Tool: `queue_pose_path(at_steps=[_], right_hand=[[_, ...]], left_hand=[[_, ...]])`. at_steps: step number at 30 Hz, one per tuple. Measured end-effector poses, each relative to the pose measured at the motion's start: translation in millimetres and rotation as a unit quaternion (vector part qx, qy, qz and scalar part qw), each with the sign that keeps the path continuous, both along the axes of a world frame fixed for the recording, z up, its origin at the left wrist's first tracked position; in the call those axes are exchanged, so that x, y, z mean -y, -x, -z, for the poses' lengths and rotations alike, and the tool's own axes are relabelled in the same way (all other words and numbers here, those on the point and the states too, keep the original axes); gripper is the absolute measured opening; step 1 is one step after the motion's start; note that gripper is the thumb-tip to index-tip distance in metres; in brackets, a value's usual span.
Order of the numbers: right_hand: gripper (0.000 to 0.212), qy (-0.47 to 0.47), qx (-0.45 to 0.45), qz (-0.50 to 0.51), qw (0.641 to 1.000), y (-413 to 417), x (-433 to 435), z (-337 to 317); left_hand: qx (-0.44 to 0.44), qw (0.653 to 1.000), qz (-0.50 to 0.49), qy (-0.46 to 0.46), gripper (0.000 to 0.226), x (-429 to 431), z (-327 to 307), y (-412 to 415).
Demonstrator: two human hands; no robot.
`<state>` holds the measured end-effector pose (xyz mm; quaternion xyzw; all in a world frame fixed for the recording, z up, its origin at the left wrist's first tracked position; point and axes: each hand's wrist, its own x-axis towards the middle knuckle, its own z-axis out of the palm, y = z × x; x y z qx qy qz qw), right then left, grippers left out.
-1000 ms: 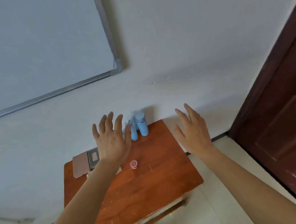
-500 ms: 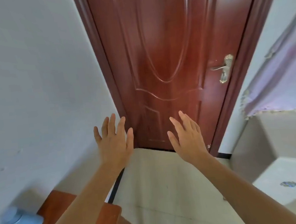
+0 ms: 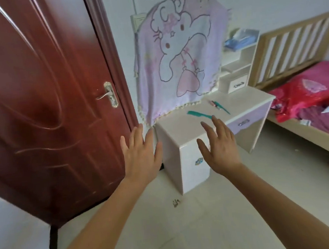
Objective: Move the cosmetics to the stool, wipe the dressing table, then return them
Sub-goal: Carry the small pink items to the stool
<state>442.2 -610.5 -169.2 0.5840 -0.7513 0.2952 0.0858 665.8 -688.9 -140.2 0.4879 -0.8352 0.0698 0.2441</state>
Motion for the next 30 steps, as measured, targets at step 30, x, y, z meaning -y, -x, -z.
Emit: queue_pose_path(at_steps=[30], right_hand=[[0.062,-0.143,0.0,0.041,0.989,422.6,175.4,60.6]], left_hand=[[0.031,0.994,0.026,-0.103,0.052,210.0,81.3,442.6]])
